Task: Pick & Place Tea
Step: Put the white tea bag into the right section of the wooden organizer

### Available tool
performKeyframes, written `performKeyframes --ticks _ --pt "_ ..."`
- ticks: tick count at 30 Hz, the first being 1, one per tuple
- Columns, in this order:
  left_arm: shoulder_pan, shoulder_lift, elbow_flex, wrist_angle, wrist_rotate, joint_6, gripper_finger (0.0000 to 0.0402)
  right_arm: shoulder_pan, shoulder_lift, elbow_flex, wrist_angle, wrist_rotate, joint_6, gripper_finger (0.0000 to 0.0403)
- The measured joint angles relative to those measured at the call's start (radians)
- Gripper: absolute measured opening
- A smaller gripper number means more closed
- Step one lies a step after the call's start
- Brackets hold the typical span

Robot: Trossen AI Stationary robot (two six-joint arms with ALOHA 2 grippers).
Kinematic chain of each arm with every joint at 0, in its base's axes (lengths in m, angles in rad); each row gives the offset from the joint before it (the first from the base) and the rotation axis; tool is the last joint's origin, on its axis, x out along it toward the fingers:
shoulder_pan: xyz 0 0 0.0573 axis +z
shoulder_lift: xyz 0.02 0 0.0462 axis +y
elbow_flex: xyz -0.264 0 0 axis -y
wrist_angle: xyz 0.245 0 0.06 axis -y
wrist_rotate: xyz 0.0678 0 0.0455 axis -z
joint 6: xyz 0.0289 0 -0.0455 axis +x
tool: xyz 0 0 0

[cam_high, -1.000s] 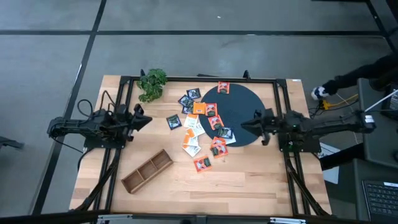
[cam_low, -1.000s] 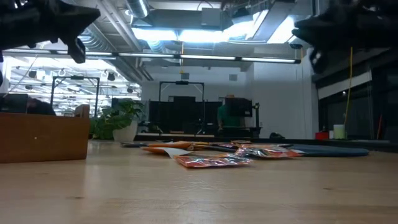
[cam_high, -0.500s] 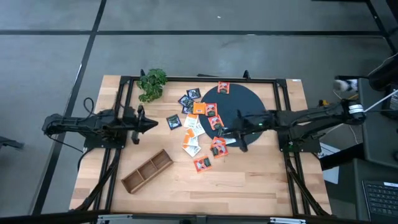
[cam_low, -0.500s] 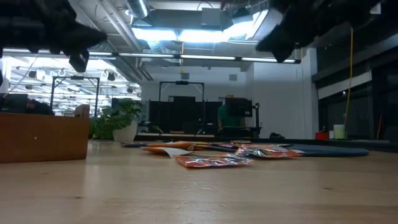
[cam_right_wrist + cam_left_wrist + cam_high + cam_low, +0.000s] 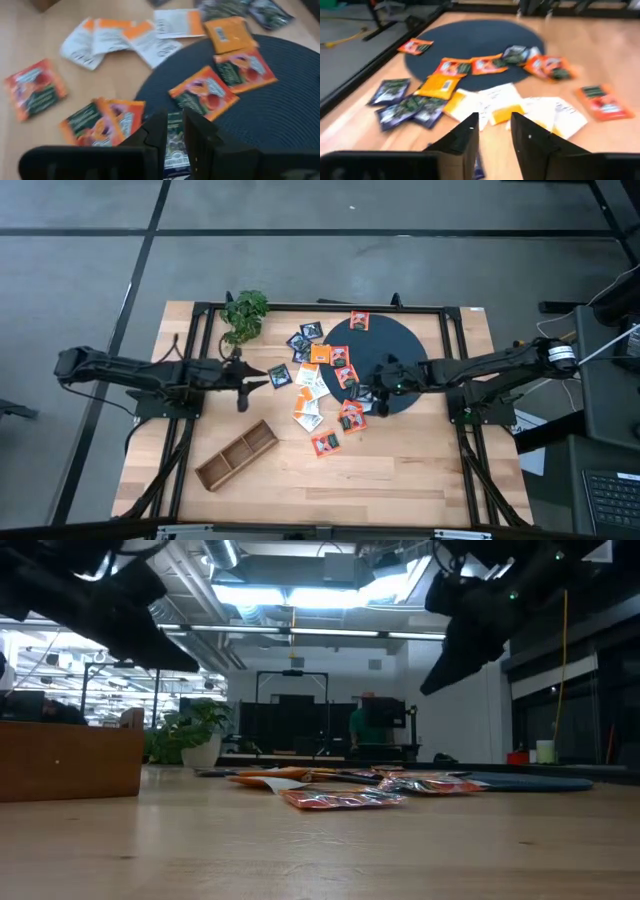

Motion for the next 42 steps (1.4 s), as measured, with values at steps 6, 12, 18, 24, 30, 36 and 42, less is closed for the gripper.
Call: performKeyframes --ticks 6,12,18,24,30,36,42 --pt "0.016 0.166 0.068 -0.019 -0.098 -0.047 0.0146 0.0 0.052 -0.001 0.067 0.031 0.038 0.0063" --pt "0.104 0.326 0.171 -0.125 -0.047 -0.129 0.0149 0.0 0.156 -0.002 0.235 0.021 -0.062 0.0063" --pt "0.22 0.439 0.221 -0.158 0.043 -0.142 0.0144 -0.005 0.266 -0.002 0.491 0.016 -0.199 0.0063" --pt "0.301 0.522 0.223 -0.102 0.177 -0.144 0.0144 -0.01 0.339 -0.002 0.521 0.014 -0.222 0.0063" --pt "0.255 0.677 0.305 -0.08 0.221 -0.055 0.0143 -0.025 0.411 0.06 0.513 -0.039 -0.229 0.0063" --pt "0.203 0.811 0.397 -0.077 0.213 0.01 0.0143 -0.026 0.467 0.149 0.337 -0.038 -0.311 0.0063" --pt "0.156 0.876 0.441 -0.054 0.207 0.023 0.0143 -0.024 0.477 0.17 0.312 -0.038 -0.358 0.0063"
